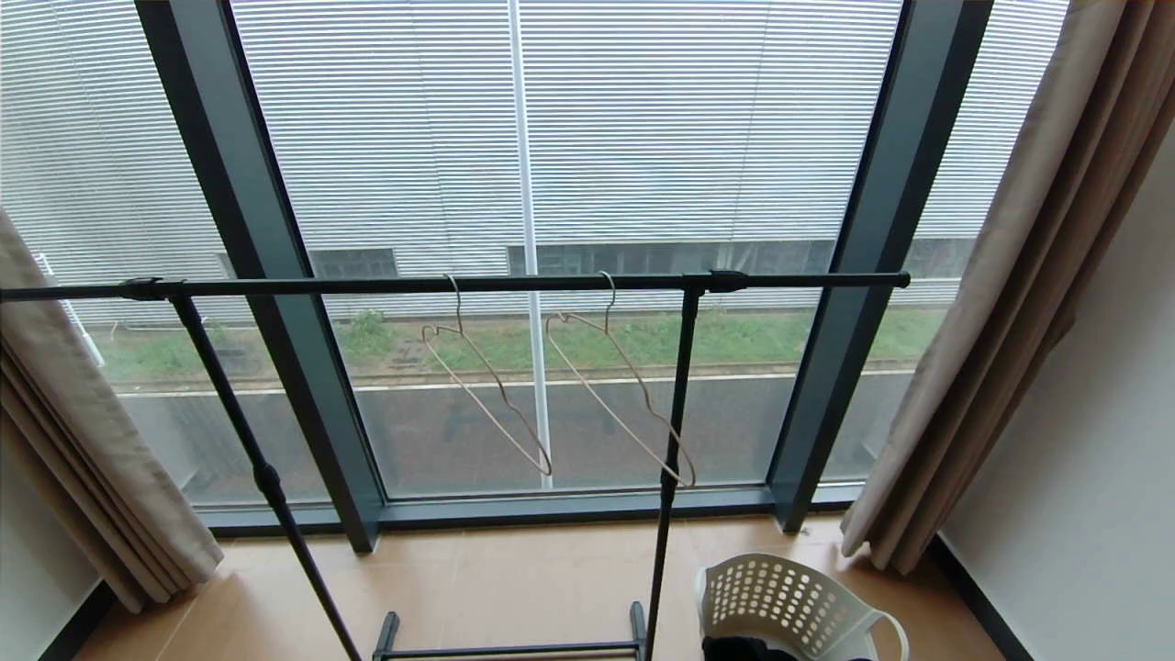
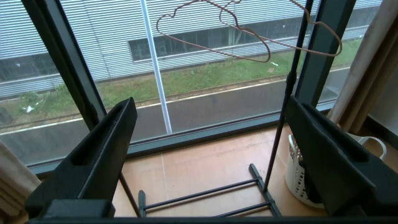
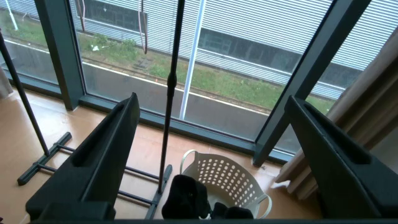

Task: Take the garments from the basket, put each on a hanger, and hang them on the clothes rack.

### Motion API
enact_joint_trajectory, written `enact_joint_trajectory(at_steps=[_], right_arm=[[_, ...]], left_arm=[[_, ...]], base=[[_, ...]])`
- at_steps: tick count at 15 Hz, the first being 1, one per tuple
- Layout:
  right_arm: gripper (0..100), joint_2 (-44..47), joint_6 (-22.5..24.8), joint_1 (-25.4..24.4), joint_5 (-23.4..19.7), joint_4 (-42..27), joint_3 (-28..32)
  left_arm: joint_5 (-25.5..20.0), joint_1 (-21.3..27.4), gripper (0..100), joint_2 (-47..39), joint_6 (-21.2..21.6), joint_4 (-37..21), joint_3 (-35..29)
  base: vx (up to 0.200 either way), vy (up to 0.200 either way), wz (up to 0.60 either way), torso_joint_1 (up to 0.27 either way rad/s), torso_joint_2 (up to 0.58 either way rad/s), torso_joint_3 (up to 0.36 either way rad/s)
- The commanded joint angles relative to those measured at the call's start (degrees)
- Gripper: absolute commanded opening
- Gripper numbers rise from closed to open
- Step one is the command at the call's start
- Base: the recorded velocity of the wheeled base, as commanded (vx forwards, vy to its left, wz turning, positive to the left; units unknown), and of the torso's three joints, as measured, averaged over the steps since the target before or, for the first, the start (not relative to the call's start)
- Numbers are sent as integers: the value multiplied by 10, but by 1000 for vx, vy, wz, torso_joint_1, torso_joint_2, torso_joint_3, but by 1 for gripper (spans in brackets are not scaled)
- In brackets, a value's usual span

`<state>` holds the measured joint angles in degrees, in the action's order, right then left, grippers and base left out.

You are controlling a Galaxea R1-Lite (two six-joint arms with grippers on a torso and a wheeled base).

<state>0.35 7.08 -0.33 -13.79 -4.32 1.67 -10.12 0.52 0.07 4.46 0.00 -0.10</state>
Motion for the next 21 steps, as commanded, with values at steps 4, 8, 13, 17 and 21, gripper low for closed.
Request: enact_joint_trajectory(at_steps=[4,8,13,17,21], right_arm=[[100,2,0,0,0,0,0],[100,1,1,0,-1,0,0],[100,0,-1,0,0,1,-1],[100,1,1,0,-1,0,0],[100,0,1,0,-2,0,0]], left_arm=[[0,0,100,-1,0,0,0],[0,0,100,-1,0,0,0],[0,0,100,-1,0,0,0],[0,0,100,-1,3,0,0],[-2,0,100,-1,20,0,0]], base=[[0,0,0,0,0,0],[0,0,0,0,0,0],[0,0,0,0,0,0],[0,0,0,0,0,0],[0,0,0,0,0,0]])
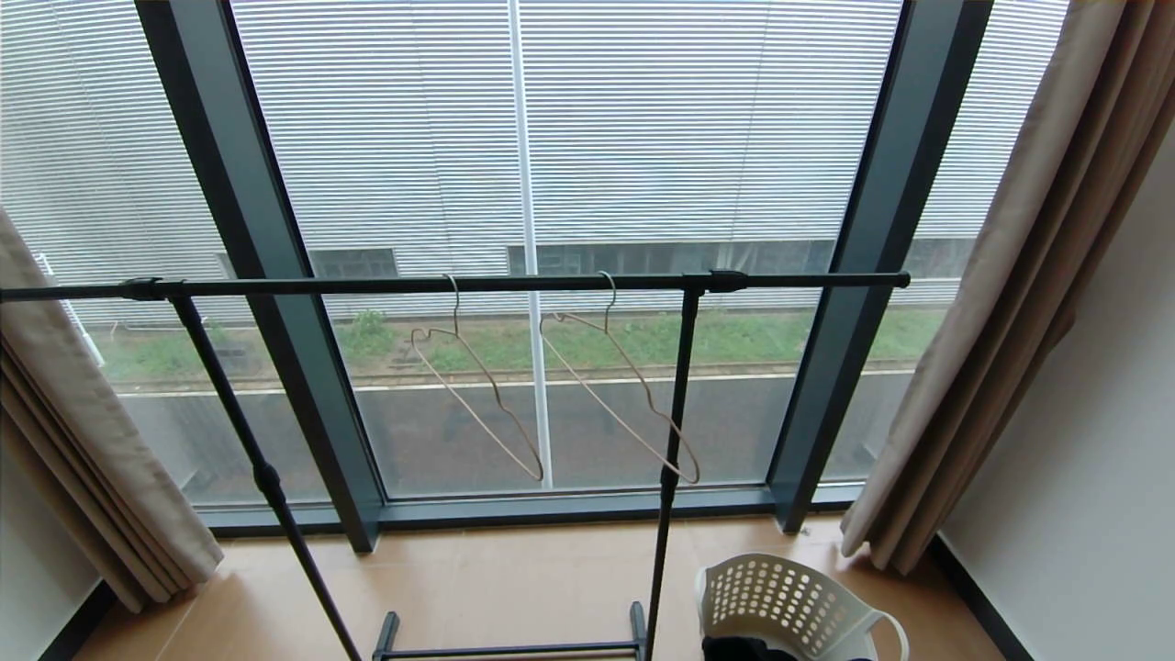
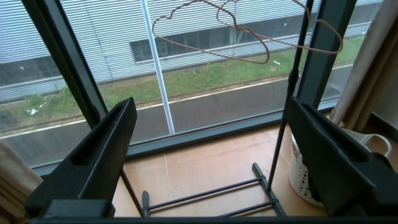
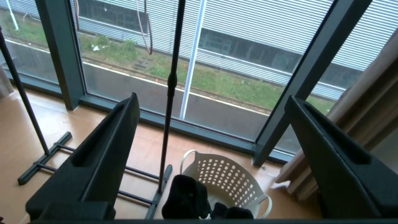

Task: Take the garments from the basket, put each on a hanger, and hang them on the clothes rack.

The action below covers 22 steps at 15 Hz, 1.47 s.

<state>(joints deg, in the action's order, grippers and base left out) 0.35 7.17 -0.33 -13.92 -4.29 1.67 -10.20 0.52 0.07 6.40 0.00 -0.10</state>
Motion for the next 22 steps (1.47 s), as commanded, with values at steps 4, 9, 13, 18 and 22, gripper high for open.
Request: enact_joint_trajectory(at_steps=[4,9,13,18,22], right_arm=[[100,1,0,0,-1,0,0],[100,0,0,0,-1,0,0],[100,1,0,0,-1,0,0],[100,1,0,0,-1,0,0],[100,0,0,0,-1,0,0]], left_arm=[[-5,0,100,-1,-9,0,0],[-10,0,100,-1,-10,0,0],[-10,0,100,-1,-10,0,0],[-10,0,100,-1,-10,0,0],[-10,0,100,-1,-11,0,0]], base=[[0,0,0,0,0,0],[0,0,0,-91,206,114],[0,0,0,-147,336,178],[0,0,0,-153,344,187],[0,0,0,-157,363,205]])
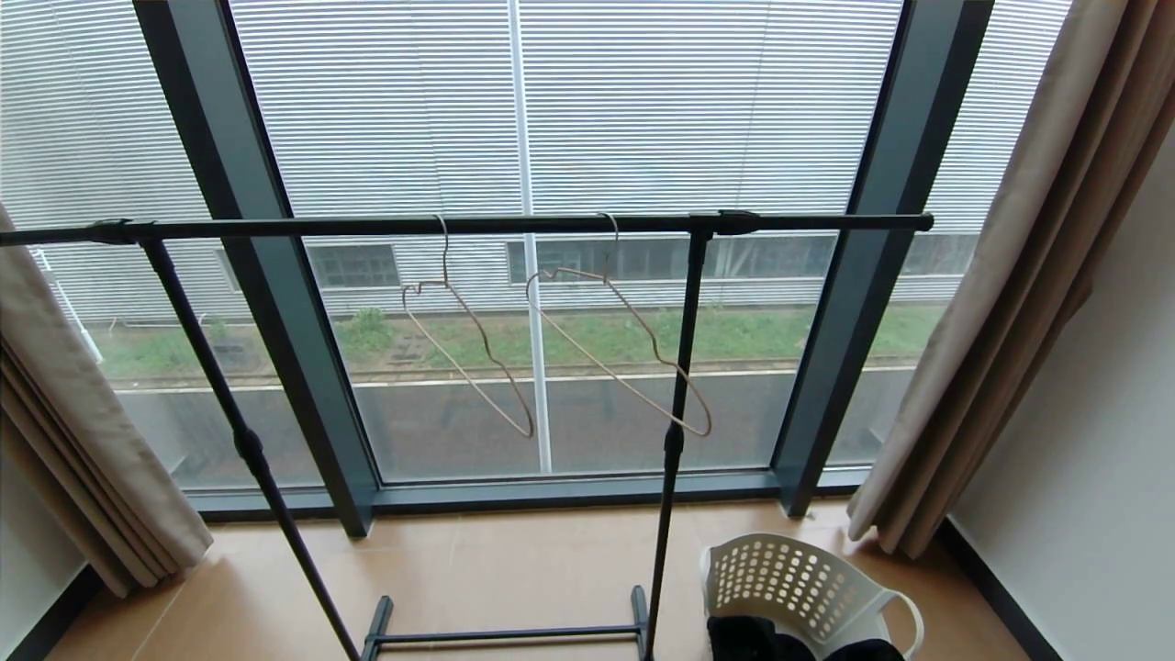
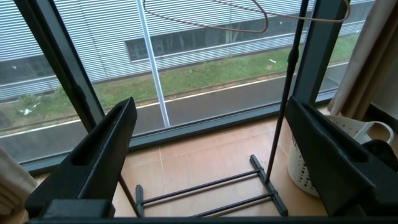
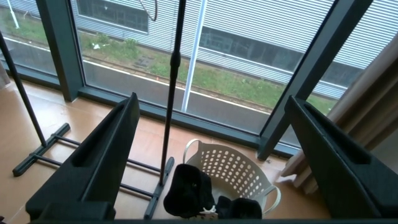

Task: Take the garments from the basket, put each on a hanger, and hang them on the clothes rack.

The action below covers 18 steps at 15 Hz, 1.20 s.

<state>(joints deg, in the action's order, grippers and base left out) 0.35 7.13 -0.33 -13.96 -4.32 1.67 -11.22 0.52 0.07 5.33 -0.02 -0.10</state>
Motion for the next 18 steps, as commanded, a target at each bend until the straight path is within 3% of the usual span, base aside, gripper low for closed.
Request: enact_joint_trajectory(at_steps=[1,5,18], right_arm=[[100,0,0,0,0,0,0],[100,1,-1,0,1,0,0],[100,1,-2,0,1,0,0]], left_arm=[[1,0,100,-1,-1,0,0],[10,0,100,-1,-20,0,0],[14,0,100,-1,-23,1,0]], base=[[0,0,0,-173,383,217],[0,0,0,-176,409,229],[0,0,0,-203,527,322]])
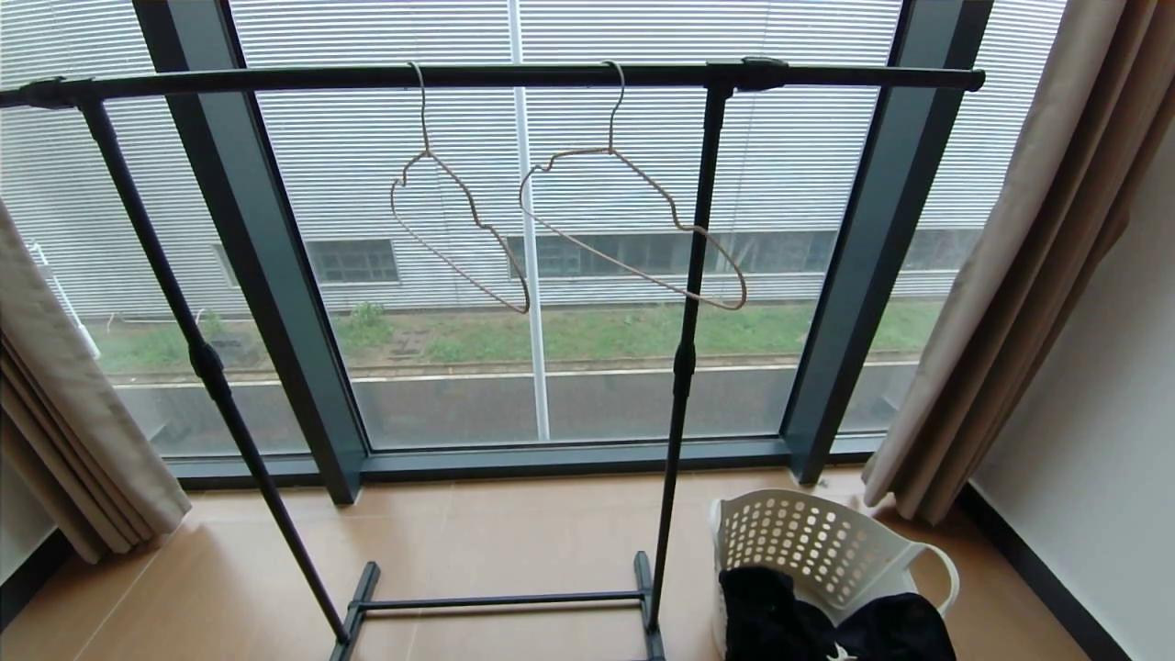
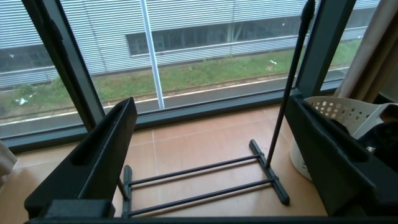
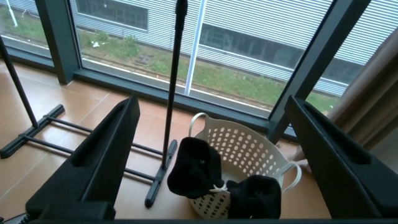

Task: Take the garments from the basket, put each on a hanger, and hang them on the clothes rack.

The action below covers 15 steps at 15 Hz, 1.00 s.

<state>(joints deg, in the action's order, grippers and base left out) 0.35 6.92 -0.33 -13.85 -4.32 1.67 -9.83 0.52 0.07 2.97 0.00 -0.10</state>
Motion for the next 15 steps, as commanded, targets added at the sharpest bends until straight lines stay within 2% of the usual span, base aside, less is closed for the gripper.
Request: enact_joint_trajectory(at_steps=[1,12,15], right_arm=[[100,0,0,0,0,0,0],[100,0,0,0,0,0,0],[100,0,0,0,0,0,0]], left_arm=[[0,0,100,-1,0,0,0],[0,0,100,-1,0,1,0],[0,0,100,-1,0,1,0]], base=[[0,0,0,-159,496,330],[0,0,0,-108,464,352],[0,0,0,-23,165,137]])
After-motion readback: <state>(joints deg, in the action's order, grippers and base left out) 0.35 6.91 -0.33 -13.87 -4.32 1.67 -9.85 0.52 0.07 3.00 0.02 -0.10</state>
